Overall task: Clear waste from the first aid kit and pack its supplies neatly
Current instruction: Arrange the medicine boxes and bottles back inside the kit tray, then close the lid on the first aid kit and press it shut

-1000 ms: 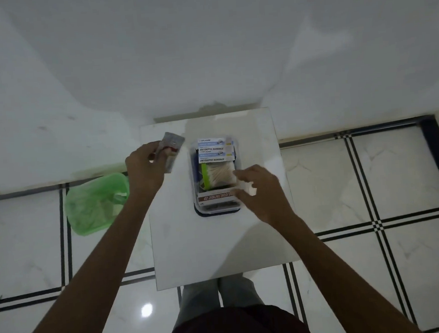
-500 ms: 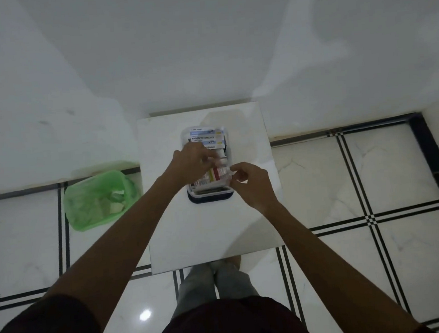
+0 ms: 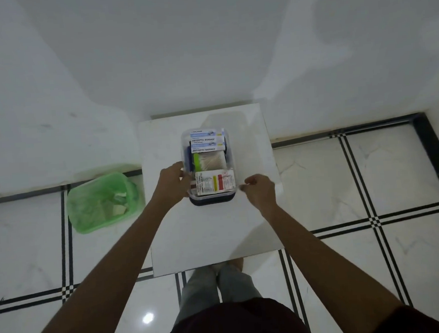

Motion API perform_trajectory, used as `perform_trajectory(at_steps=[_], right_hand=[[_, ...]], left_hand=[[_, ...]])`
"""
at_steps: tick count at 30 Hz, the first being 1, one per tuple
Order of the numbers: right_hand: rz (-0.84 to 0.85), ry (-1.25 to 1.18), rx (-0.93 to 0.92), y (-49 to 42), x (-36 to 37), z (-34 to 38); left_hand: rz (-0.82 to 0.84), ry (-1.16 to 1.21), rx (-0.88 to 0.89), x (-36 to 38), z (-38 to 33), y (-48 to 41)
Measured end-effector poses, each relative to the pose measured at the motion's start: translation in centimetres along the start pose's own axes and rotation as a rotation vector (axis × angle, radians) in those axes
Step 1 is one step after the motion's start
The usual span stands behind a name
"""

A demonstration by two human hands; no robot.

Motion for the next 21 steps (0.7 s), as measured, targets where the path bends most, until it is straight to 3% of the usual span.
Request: perform_trajectory(at_steps=[4, 10, 17, 19, 21], right_hand=[[0.066, 0.043, -0.010, -0.8, 3.3, -0.7], [0.065, 0.114, -0.013, -2.1, 4.9, -0.5], [0.132, -0.550, 0.119, -0.9, -3.2, 1.0], [0.184, -0.527, 0.036, 0.5, -5.1, 2.6], [0.137, -0.311, -0.134, 2.1, -5.8, 4.8]], left_hand=[[-0.107, -0.038, 0.085, -1.3, 1.0, 0.4], [-0.134, -0.005, 0.051, -3.8, 1.3, 1.1], [-0.115, -0.015, 0.060, -3.5, 1.9, 1.3], [-0.075, 0.031, 0.041, -2.8, 2.1, 1.2], [-0.052, 0.036, 0.046, -1.9, 2.1, 1.1]])
Point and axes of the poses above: each hand's wrist, its own y-axis away from the middle knuckle, its own x-axis out of the palm, z = x × y, the point moved 2 cm from there along -y, towards the middle knuckle, and after that the axes turned 2 degrees about -z, right-handed, at the moved point
